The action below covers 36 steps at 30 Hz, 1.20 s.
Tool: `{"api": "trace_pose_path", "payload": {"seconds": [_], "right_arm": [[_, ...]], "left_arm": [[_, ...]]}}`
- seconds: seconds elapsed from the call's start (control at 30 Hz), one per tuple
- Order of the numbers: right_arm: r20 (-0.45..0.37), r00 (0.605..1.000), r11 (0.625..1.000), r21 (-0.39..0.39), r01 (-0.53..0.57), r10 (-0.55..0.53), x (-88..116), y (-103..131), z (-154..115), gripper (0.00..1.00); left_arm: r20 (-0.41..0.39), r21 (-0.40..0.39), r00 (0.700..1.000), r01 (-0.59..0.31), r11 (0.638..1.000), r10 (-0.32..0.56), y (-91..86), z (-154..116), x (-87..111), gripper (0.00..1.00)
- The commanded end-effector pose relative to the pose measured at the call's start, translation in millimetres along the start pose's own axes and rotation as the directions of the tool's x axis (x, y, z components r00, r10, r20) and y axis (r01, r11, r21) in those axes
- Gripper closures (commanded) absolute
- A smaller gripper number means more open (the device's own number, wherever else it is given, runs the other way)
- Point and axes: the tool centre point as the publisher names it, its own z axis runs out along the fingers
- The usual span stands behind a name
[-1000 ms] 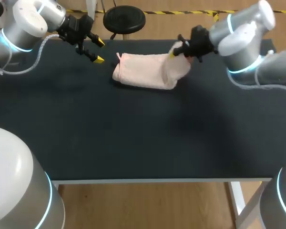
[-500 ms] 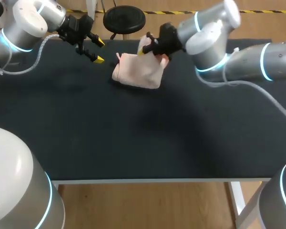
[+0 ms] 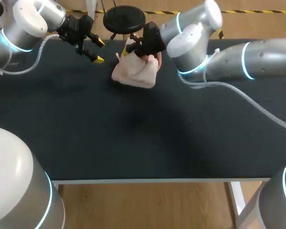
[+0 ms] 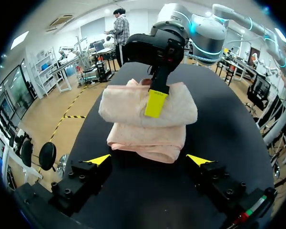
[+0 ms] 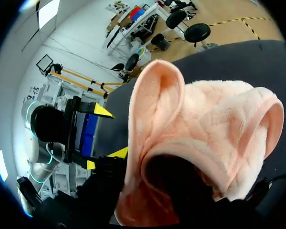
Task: Fold the towel
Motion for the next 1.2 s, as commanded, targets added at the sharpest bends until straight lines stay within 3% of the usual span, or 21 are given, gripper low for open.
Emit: {"api": "trace_pose_path", "payload": {"seconds": [0.03, 0.17, 0.23, 0.37, 0.5, 0.63, 0.7, 0.8, 0.97, 1.0, 1.03, 1.1, 1.13, 1.2], "right_arm": [[-0.028, 0.998, 0.998, -0.035, 0.057, -0.058, 7, -4, 1, 0.00], [-0.049, 0.994, 0.992, -0.085, 0.095, -0.100, 17, -1, -9, 0.00], [-0.049, 0.984, 0.976, -0.144, 0.162, -0.171, 22, 5, -17, 0.00], [-0.057, 0.961, 0.958, -0.122, 0.261, -0.269, 34, 3, -28, 0.00], [-0.013, 0.902, 0.893, -0.142, 0.426, -0.432, 40, 4, -33, 0.00], [0.046, 0.862, 0.850, -0.151, 0.505, -0.504, 33, 15, -28, 0.00], [0.025, 0.853, 0.842, -0.154, 0.518, -0.521, 28, 21, -23, 0.00], [-0.004, 0.801, 0.794, -0.133, 0.593, -0.598, 19, 23, -10, 0.00], [-0.059, 0.774, 0.776, -0.065, 0.627, -0.630, 16, 24, 17, 0.00], [-0.054, 0.767, 0.768, -0.036, 0.639, -0.640, 16, 25, 22, 0.00], [-0.099, 0.753, 0.756, 0.013, 0.654, -0.650, 14, 24, 25, 0.00], [-0.056, 0.713, 0.711, 0.054, 0.701, -0.699, 12, 22, 26, 0.00], [-0.073, 0.705, 0.701, 0.074, 0.709, -0.706, 13, 21, 24, 0.00], [-0.114, 0.709, 0.709, 0.048, 0.704, -0.696, 23, 15, 13, 0.00]], "left_arm": [[0.001, 0.003, 1.000, -0.002, 1.000, 0.002, 1.1, 1, -0.6, 0.00], [0.001, 0.003, 1.000, -0.002, 1.000, 0.002, 1.1, 1, -0.6, 0.00], [0.001, 0.003, 1.000, -0.002, 1.000, 0.002, 1.1, 1, -0.6, 0.00], [0.001, 0.003, 1.000, -0.002, 1.000, 0.002, 1.1, 1, -0.6, 0.00], [0.001, 0.003, 1.000, -0.002, 1.000, 0.002, 1.1, 1, -0.6, 0.00], [0.001, 0.003, 1.000, -0.002, 1.000, 0.002, 1.1, 1, -0.6, 0.00], [0.001, 0.003, 1.000, -0.002, 1.000, 0.002, 1.1, 1, -0.6, 0.00], [0.001, 0.003, 1.000, -0.002, 1.000, 0.002, 1.1, 1, -0.6, 0.00], [0.001, 0.003, 1.000, -0.002, 1.000, 0.002, 1.1, 1, -0.6, 0.00], [0.001, 0.003, 1.000, -0.002, 1.000, 0.002, 1.1, 1, -0.6, 0.00], [0.001, 0.003, 1.000, -0.002, 1.000, 0.002, 1.1, 1, -0.6, 0.00], [0.001, 0.003, 1.000, -0.002, 1.000, 0.002, 1.1, 1, -0.6, 0.00], [0.001, 0.003, 1.000, -0.002, 1.000, 0.002, 1.1, 1, -0.6, 0.00], [0.001, 0.003, 1.000, -0.002, 1.000, 0.002, 1.1, 1, -0.6, 0.00]]}}
